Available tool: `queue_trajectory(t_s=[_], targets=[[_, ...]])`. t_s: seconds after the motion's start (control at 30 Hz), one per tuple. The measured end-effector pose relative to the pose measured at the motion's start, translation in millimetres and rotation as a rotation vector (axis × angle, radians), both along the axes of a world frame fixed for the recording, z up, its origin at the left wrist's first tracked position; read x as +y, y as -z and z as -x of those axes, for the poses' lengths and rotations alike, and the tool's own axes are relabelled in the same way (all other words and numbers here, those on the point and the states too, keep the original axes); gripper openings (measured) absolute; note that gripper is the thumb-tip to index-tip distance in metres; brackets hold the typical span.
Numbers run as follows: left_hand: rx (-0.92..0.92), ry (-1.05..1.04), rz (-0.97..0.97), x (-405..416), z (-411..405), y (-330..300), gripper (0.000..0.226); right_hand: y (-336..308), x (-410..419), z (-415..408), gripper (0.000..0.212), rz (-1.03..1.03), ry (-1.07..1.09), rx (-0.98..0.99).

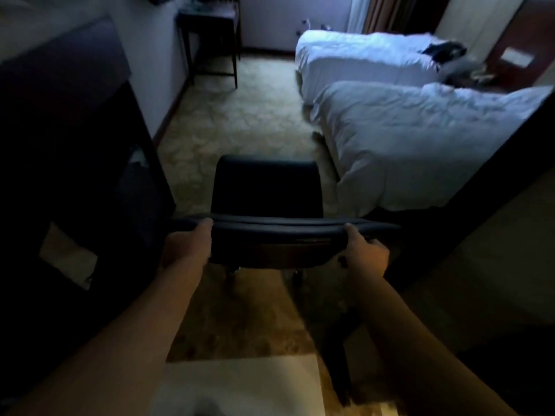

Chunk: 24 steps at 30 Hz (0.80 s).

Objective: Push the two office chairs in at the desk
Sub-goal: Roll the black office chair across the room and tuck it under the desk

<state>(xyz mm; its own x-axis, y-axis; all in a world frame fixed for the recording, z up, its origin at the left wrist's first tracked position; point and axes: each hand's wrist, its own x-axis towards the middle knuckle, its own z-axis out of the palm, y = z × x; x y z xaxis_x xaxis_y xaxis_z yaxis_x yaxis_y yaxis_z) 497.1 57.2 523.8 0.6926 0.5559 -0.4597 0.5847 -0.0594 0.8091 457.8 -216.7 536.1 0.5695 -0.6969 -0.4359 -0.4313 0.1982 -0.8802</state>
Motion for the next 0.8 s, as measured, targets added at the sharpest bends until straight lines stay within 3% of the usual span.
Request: queue_trajectory(t_s=[0.07,0.2,0.37,0.43,0.53,0.6,0.7,0.8], targets=[[-0.029,0.050,-0.038,-1,-49,-19,0.093,-23,0,-46,0.069,0.140,-0.049,0.051],[-0.008,0.137,-0.055,-5,-171,-50,0.082,-65,-5,-165,0.030,0.637,-0.217,0.097],[-0.048,0.352,-0.227,0,-308,-98,0.074,-111,-12,-298,0.034,1.307,-0.434,0.166],[-0.090,0.490,-0.382,5,-333,-102,0.066,-113,-17,-340,0.041,1.346,-0.538,0.179],[-0.193,0.502,-0.916,11,-338,-102,0.057,-96,-18,-378,0.036,1.240,-0.700,0.188],[-0.292,0.568,-1.167,9,-351,-106,0.050,-87,-18,-404,0.038,1.305,-0.687,0.130],[-0.484,0.613,-1.232,10,-382,-97,0.036,-88,-22,-440,0.035,1.338,-0.721,0.135],[-0.453,0.625,-1.143,4,-433,-92,0.036,-90,-30,-477,0.029,1.337,-0.734,0.105]])
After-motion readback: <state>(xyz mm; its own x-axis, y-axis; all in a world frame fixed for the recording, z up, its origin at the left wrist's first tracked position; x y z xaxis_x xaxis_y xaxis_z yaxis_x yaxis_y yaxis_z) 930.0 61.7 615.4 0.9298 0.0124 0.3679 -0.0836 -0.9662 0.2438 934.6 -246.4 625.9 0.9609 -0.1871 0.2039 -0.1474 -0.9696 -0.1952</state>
